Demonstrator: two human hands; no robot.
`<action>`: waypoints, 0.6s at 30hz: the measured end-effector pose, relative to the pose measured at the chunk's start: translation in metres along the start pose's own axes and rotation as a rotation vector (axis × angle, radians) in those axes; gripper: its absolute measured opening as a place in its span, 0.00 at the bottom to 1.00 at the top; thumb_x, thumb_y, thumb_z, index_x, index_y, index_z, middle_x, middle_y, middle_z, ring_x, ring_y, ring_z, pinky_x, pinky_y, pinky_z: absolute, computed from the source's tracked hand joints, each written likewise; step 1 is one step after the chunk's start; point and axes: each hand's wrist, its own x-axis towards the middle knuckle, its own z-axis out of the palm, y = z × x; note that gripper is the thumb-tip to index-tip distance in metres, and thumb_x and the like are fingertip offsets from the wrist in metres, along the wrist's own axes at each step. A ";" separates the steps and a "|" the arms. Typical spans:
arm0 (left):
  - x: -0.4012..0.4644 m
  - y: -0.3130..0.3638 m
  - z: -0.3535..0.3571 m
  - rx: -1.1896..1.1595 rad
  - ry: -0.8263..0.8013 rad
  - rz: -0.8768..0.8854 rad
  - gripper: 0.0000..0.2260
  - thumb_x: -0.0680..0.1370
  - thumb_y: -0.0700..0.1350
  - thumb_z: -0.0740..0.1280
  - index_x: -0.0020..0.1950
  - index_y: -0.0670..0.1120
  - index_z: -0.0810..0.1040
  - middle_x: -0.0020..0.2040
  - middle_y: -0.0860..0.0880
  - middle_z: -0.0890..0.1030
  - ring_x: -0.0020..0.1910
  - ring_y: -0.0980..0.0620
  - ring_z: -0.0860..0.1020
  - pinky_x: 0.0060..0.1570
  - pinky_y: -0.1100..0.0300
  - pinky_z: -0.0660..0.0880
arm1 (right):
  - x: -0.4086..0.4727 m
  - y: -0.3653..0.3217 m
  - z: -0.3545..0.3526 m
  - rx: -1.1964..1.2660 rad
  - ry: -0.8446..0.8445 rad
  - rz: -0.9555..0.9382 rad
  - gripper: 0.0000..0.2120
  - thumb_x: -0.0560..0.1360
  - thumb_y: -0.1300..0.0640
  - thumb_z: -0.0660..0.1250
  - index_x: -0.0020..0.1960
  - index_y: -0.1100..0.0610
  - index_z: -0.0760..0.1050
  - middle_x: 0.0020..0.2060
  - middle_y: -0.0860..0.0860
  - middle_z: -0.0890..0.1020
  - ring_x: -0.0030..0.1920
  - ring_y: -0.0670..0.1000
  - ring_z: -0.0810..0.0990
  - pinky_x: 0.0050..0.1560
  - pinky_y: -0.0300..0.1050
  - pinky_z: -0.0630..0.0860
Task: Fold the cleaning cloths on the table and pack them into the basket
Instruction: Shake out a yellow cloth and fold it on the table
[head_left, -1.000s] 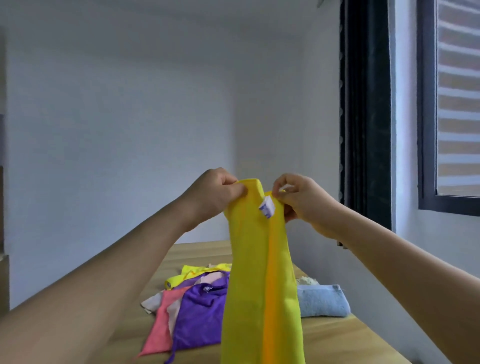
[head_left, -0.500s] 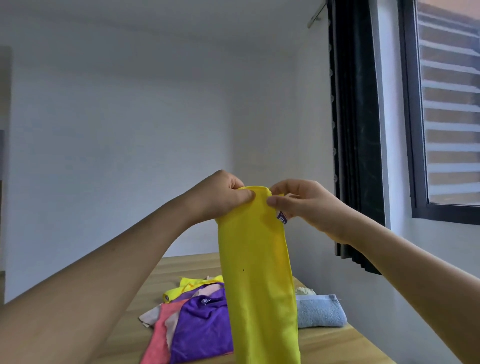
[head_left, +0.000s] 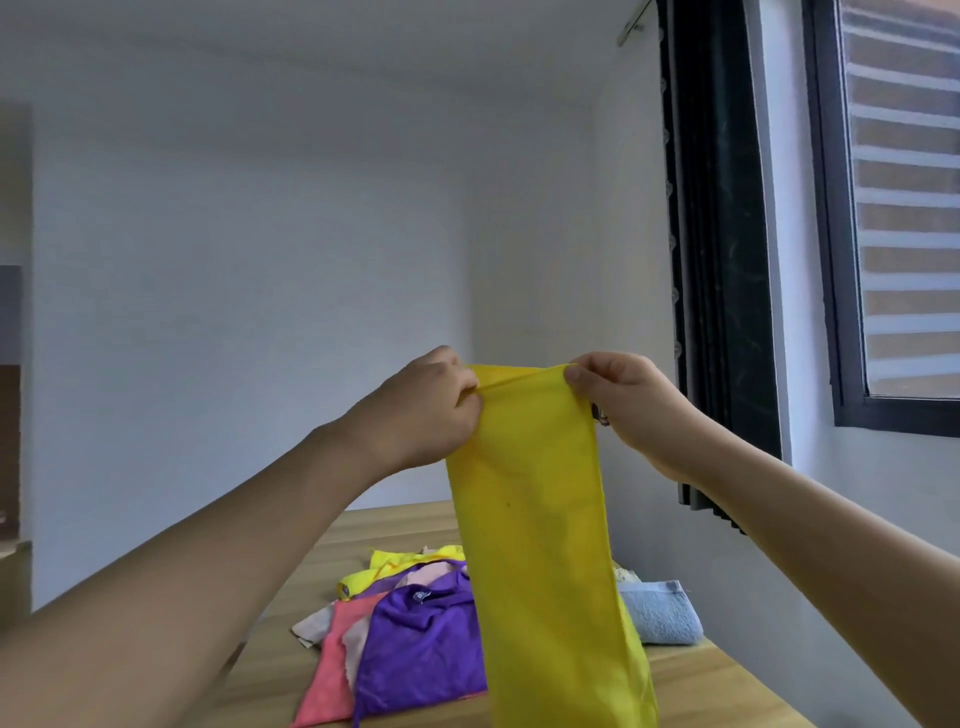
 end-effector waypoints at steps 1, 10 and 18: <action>-0.001 0.000 0.003 0.026 0.065 0.033 0.12 0.80 0.45 0.57 0.47 0.42 0.78 0.53 0.49 0.72 0.51 0.51 0.72 0.52 0.54 0.73 | 0.001 0.002 0.000 -0.026 0.020 -0.014 0.11 0.80 0.58 0.60 0.44 0.61 0.78 0.29 0.46 0.73 0.27 0.40 0.70 0.31 0.33 0.69; 0.000 0.015 0.013 0.279 0.218 -0.050 0.02 0.75 0.37 0.58 0.45 0.43 0.68 0.53 0.45 0.67 0.45 0.47 0.68 0.38 0.56 0.67 | 0.000 0.017 0.007 -0.375 0.157 -0.203 0.09 0.79 0.60 0.61 0.53 0.53 0.80 0.37 0.43 0.80 0.37 0.40 0.76 0.36 0.29 0.69; 0.010 -0.017 0.065 0.414 0.415 0.067 0.06 0.67 0.36 0.65 0.39 0.45 0.71 0.52 0.43 0.70 0.47 0.40 0.69 0.40 0.51 0.69 | 0.011 0.055 0.022 -0.497 0.122 -0.040 0.07 0.79 0.59 0.58 0.47 0.54 0.75 0.34 0.45 0.77 0.34 0.47 0.77 0.32 0.39 0.70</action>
